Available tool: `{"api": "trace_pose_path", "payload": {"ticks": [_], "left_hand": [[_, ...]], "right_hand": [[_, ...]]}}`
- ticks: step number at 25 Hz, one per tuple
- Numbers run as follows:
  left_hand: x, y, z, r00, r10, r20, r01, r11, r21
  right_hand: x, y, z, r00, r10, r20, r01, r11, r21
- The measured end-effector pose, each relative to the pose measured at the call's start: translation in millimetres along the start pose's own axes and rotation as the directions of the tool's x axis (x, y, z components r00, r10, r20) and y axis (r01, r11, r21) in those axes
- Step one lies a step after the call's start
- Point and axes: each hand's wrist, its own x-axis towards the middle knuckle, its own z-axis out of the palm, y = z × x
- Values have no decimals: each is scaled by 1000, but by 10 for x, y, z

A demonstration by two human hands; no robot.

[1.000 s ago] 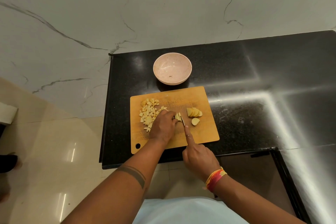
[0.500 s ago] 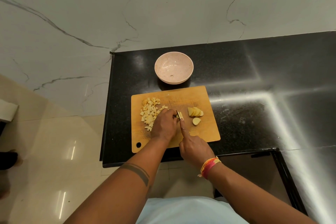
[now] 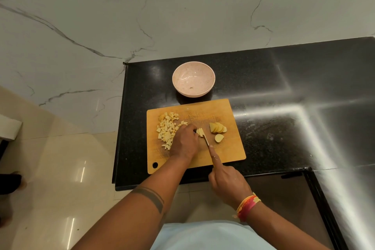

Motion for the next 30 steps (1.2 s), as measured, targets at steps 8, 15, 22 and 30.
{"api": "trace_pose_path", "payload": {"ticks": [8, 15, 22, 30], "left_hand": [[-4, 106, 106, 1000, 16, 20, -18, 994, 111], [111, 77, 15, 981, 174, 87, -186, 971, 148], [80, -56, -12, 979, 192, 72, -199, 973, 115], [150, -65, 1, 984, 167, 68, -173, 980, 96]], "right_hand": [[281, -3, -78, 998, 67, -22, -64, 994, 87], [336, 5, -103, 998, 65, -16, -64, 994, 91], [335, -55, -77, 998, 68, -12, -66, 994, 91], [367, -90, -64, 999, 33, -38, -31, 999, 35]]}}
